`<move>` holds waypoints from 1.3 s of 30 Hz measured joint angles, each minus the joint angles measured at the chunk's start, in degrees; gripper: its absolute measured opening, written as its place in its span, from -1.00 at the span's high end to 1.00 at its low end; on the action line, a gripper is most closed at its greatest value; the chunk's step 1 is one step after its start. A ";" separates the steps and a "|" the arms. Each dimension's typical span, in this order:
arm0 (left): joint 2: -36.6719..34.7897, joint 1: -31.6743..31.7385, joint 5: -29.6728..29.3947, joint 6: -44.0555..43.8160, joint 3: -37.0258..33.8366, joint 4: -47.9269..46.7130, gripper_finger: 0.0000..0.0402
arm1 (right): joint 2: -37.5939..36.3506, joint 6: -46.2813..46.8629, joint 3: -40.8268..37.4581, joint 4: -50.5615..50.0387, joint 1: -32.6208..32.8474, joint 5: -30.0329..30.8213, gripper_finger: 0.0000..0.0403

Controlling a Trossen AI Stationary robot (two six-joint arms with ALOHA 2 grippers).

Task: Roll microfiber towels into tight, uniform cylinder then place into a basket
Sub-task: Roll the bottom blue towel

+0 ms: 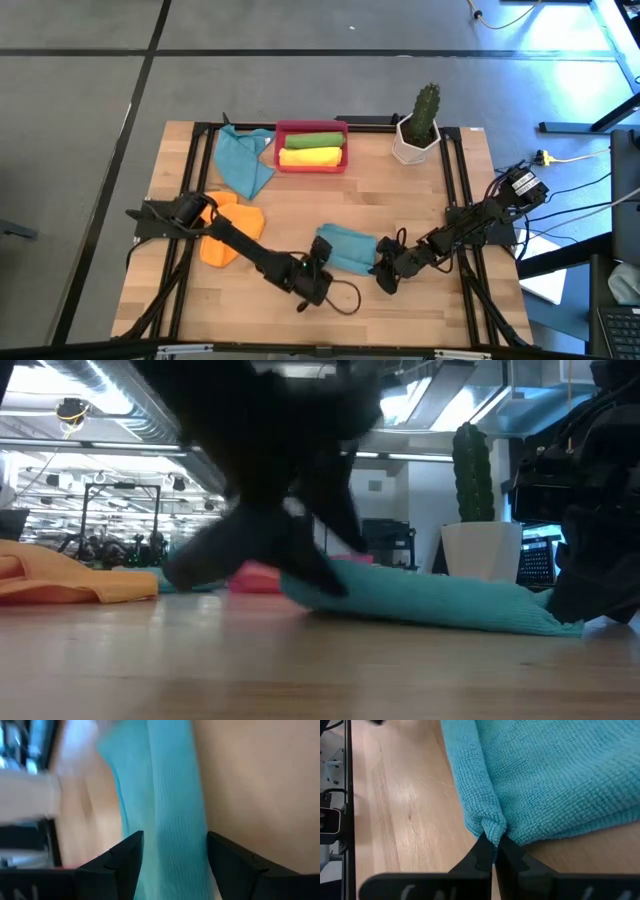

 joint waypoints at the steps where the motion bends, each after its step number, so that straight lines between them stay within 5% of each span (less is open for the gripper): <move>1: -0.20 -0.83 -0.08 0.61 0.65 0.19 -0.03 | 0.00 0.00 0.00 0.00 0.00 0.01 0.96; 10: -0.22 -3.85 0.36 0.56 0.19 -0.36 -0.03 | 0.00 0.00 0.00 0.00 0.00 0.00 0.96; 32: 2.10 2.02 5.97 0.67 -0.51 1.63 -0.03 | 0.00 0.00 0.00 0.07 0.00 -0.31 0.96; 39: 2.10 3.97 10.17 0.70 -0.56 1.43 0.13 | 0.00 0.00 0.00 0.09 0.00 -0.31 0.96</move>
